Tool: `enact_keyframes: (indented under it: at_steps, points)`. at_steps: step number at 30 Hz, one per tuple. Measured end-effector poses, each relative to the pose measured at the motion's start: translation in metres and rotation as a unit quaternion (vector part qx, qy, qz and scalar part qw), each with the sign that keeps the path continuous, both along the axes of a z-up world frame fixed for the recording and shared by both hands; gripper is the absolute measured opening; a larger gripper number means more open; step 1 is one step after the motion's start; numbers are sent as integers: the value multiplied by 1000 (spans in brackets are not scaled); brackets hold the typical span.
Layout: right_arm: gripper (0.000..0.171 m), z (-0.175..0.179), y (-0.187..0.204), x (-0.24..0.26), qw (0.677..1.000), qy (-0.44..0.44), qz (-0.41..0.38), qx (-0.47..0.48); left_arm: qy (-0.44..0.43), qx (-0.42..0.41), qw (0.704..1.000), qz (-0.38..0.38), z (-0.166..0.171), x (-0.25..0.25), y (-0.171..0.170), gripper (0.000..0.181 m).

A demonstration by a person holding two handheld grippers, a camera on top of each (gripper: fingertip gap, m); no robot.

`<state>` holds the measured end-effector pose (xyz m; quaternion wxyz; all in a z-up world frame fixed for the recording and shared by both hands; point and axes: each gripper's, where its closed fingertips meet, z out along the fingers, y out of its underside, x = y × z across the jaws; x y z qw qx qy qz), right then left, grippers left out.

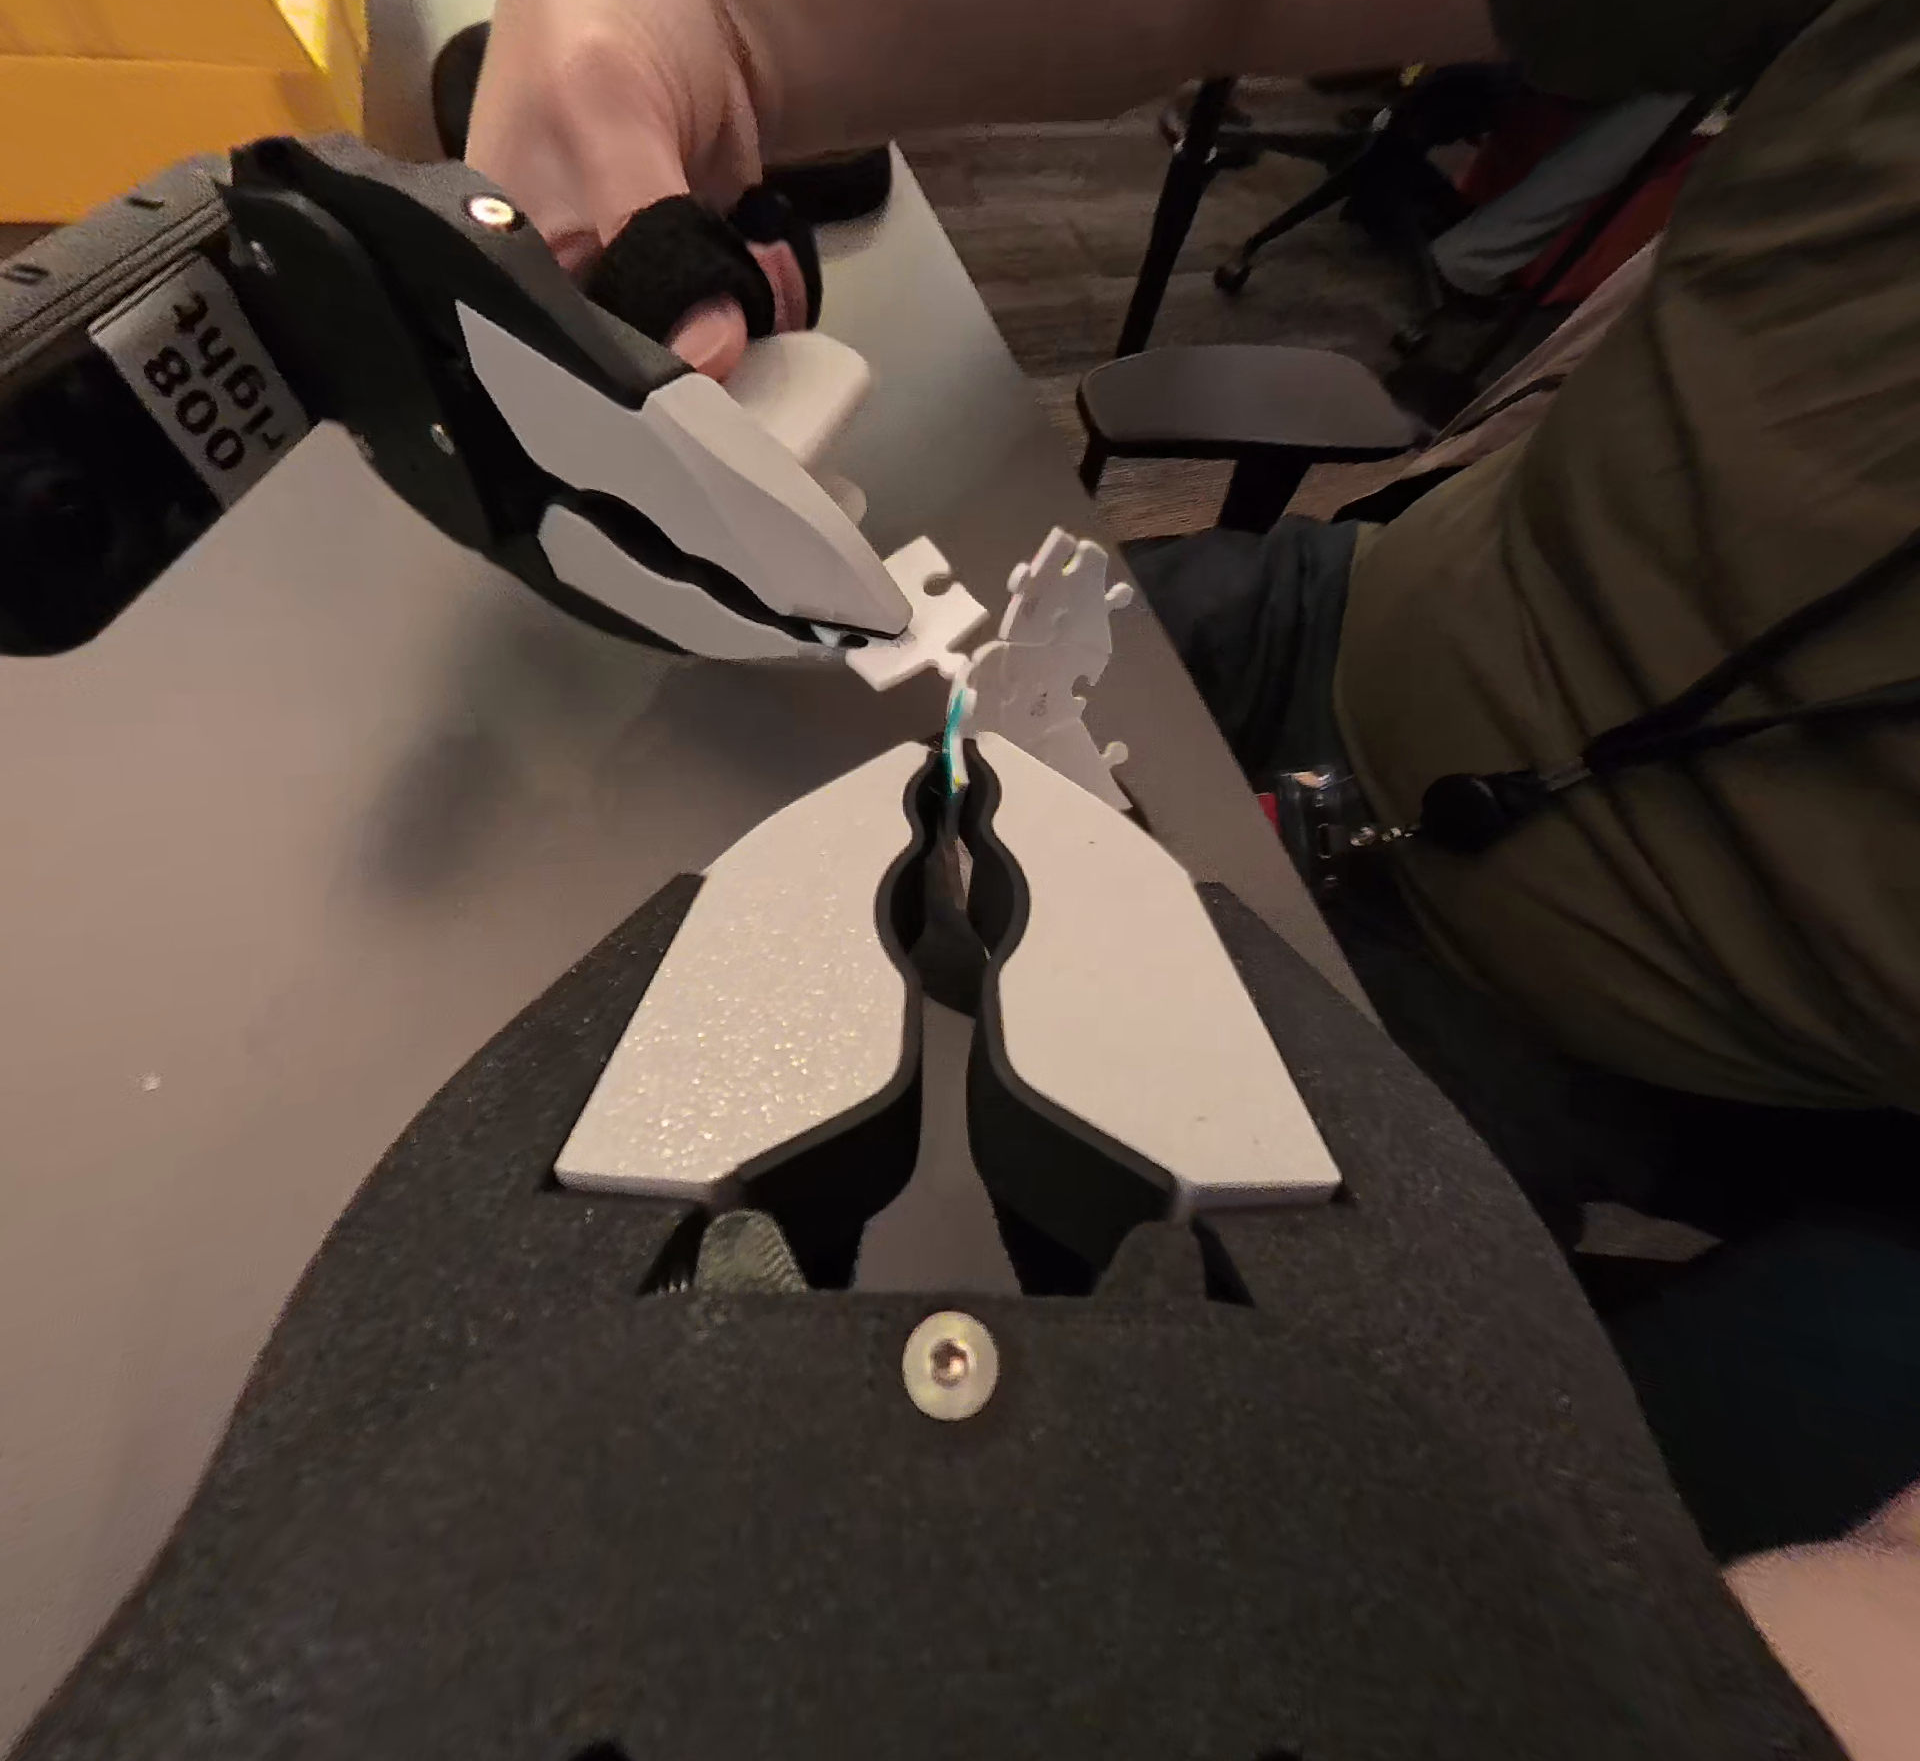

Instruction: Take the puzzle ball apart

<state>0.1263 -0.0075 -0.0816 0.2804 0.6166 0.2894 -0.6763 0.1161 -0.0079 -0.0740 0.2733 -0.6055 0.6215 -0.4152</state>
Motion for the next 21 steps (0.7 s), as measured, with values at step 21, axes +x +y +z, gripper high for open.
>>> enact_keyframes:
  at_steps: [21]
  points:
    - [3, 25, 284, 297, 702, -321, -419, 479, 35, -75, 995, 52, -17, -3, 16, 2]
